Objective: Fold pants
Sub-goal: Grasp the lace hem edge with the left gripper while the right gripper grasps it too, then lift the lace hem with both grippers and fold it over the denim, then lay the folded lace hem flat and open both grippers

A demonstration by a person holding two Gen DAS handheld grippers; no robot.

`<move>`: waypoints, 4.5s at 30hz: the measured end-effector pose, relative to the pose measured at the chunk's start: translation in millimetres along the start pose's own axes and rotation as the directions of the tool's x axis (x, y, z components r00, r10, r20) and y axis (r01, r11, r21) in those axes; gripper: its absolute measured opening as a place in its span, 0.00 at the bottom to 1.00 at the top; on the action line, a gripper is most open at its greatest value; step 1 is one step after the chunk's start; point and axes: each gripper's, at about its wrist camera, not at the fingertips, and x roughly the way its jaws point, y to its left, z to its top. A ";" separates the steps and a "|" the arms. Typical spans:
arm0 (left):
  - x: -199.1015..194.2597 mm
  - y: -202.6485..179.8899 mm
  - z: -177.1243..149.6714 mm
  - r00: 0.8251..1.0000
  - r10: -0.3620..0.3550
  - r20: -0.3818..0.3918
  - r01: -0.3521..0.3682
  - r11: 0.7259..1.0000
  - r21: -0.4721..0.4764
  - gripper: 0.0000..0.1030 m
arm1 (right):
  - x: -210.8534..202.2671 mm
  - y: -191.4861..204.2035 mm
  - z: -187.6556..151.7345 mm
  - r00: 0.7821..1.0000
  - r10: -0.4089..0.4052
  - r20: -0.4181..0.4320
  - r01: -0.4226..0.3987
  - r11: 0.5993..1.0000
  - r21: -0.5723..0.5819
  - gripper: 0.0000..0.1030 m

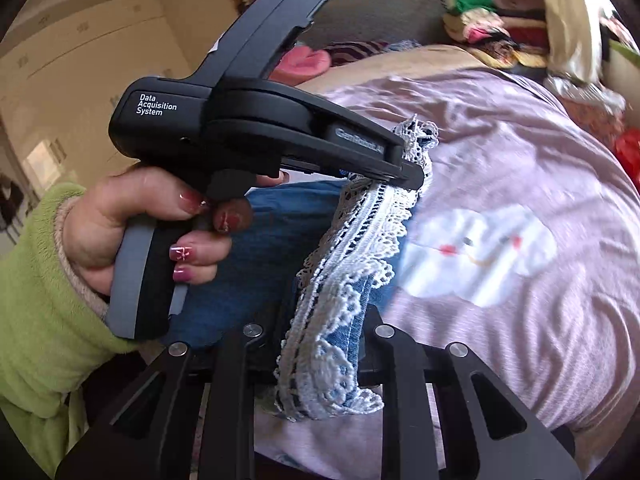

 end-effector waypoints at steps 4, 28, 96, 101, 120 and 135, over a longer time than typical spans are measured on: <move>-36.8 41.0 -19.4 0.997 -0.031 0.074 0.037 0.997 -0.074 0.16 | 17.2 38.1 9.5 0.999 0.030 -0.023 -0.031 0.997 -0.070 0.18; -87.0 166.5 -78.2 0.968 -0.127 0.216 0.194 0.926 -0.324 0.67 | 94.7 148.7 -12.4 0.978 0.144 -0.152 -0.187 0.927 -0.326 0.63; -108.7 107.9 -205.3 0.973 0.231 -0.002 -0.225 0.946 -0.235 0.30 | 52.6 60.1 -32.0 0.970 -0.169 -0.175 0.135 0.972 -0.192 0.80; -108.6 109.7 -207.6 0.972 0.233 0.000 -0.226 0.943 -0.243 0.30 | 40.0 67.7 -25.9 0.985 -0.127 -0.118 0.103 0.976 -0.194 0.80; -108.1 107.2 -207.3 0.973 0.231 0.006 -0.222 0.943 -0.249 0.32 | 84.8 85.5 -46.5 0.960 -0.167 -0.225 0.096 0.951 -0.294 0.47; -119.6 104.4 -207.1 0.969 0.245 0.039 -0.228 0.939 -0.256 0.34 | 76.0 82.0 -42.9 0.965 -0.142 -0.220 0.084 0.965 -0.250 0.48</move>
